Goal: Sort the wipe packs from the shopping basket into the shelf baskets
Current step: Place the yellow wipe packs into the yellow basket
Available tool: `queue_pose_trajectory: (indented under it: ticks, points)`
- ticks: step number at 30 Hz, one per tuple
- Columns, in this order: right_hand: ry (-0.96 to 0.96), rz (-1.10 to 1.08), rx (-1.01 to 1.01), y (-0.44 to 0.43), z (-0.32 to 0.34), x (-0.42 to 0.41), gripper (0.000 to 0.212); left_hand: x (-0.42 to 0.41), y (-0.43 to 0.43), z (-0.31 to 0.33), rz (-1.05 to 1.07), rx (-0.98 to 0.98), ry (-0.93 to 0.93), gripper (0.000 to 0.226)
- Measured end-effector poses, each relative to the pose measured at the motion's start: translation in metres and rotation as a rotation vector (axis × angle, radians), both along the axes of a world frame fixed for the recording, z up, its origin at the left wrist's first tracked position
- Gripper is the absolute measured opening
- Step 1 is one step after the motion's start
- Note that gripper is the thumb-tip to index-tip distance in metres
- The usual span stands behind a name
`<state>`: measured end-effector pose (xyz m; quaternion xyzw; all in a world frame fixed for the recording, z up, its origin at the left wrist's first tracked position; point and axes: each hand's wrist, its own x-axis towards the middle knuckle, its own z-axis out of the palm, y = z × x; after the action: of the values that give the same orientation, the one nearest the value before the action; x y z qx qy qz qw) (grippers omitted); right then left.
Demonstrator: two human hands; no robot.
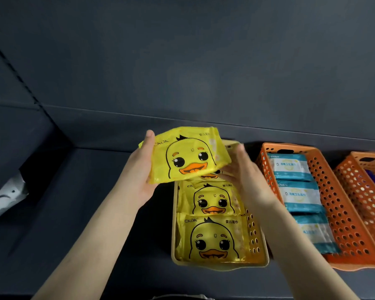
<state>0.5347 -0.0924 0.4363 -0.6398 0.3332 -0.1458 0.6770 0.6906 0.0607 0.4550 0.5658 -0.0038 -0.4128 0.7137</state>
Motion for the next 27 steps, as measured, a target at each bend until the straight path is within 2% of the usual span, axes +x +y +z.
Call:
queue_pose_trajectory:
  ticks: [2, 4, 5, 6, 9, 14, 16, 18, 23, 27]
  points:
    - [-0.051, 0.018, 0.175, -0.005, 0.013, 0.000, 0.055, -0.006, -0.007, 0.000, -0.074, 0.055, -0.049, 0.038]
    - [0.033, -0.035, 0.136, -0.004, 0.020, 0.001, 0.032, -0.015, -0.015, -0.002, -0.100, 0.104, -0.152, 0.034]
    - [0.048, -0.090, 0.097, -0.003, 0.020, 0.003, 0.024, -0.018, -0.019, -0.004, -0.093, 0.143, -0.236, 0.033]
    - [0.053, -0.151, 0.043, -0.001, 0.019, 0.004, 0.025, -0.020, -0.022, -0.005, -0.086, 0.189, -0.342, 0.035]
    - [0.094, -0.263, -0.253, -0.001, 0.005, 0.005, 0.042, -0.020, -0.031, -0.010, -0.054, 0.305, -0.639, 0.044]
    - [0.083, -0.442, -0.525, -0.003, -0.006, 0.007, 0.047, -0.022, -0.043, -0.017, -0.048, 0.377, -0.936, 0.045]
    - [0.151, -0.459, -0.702, -0.007, -0.010, 0.006, 0.048, -0.021, -0.046, -0.022, -0.032, 0.378, -0.985, 0.045]
    - [0.184, -0.460, -0.775, -0.011, -0.013, 0.007, 0.048, -0.018, -0.050, -0.028, -0.003, 0.360, -0.947, 0.048]
    - [0.190, -0.474, -0.745, -0.017, -0.011, 0.015, 0.049, -0.013, -0.056, -0.035, 0.056, 0.339, -0.885, 0.051]
    - [0.185, -0.443, -0.722, -0.033, -0.011, 0.014, 0.049, -0.013, -0.055, -0.036, 0.019, 0.337, -1.017, 0.039]
